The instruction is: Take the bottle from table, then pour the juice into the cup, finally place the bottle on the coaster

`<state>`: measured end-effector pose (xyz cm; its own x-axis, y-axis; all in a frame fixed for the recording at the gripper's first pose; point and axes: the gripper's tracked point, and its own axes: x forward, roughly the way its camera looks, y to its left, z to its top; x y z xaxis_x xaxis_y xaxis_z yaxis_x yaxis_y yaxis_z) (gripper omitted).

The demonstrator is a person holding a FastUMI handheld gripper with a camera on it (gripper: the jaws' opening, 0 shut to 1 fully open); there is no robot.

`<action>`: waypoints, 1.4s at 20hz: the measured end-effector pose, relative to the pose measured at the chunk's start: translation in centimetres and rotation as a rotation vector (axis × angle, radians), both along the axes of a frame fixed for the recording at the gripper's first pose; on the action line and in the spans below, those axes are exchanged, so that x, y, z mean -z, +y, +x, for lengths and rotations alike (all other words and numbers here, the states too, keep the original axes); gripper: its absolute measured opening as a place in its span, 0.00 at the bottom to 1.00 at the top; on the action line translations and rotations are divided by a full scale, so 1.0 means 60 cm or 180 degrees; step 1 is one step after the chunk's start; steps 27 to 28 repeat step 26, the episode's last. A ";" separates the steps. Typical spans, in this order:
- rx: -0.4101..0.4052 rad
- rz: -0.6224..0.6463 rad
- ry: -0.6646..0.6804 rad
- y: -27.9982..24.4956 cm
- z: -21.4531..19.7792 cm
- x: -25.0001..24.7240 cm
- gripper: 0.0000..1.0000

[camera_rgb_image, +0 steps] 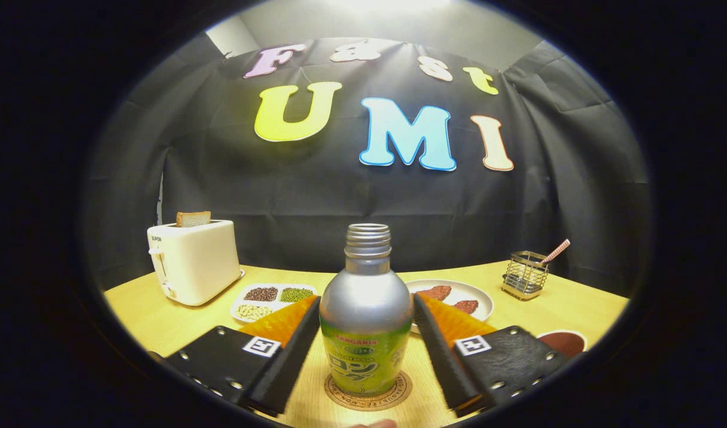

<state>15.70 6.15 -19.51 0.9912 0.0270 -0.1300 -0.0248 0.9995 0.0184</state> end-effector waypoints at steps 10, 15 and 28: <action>-0.0045 -0.0264 -0.0309 -0.040 -0.093 -0.200 0.98; 0.0098 -0.0368 -0.0395 -0.102 -0.143 -0.309 0.96; 0.0109 -0.0181 -0.0429 -0.208 -0.181 -0.350 0.96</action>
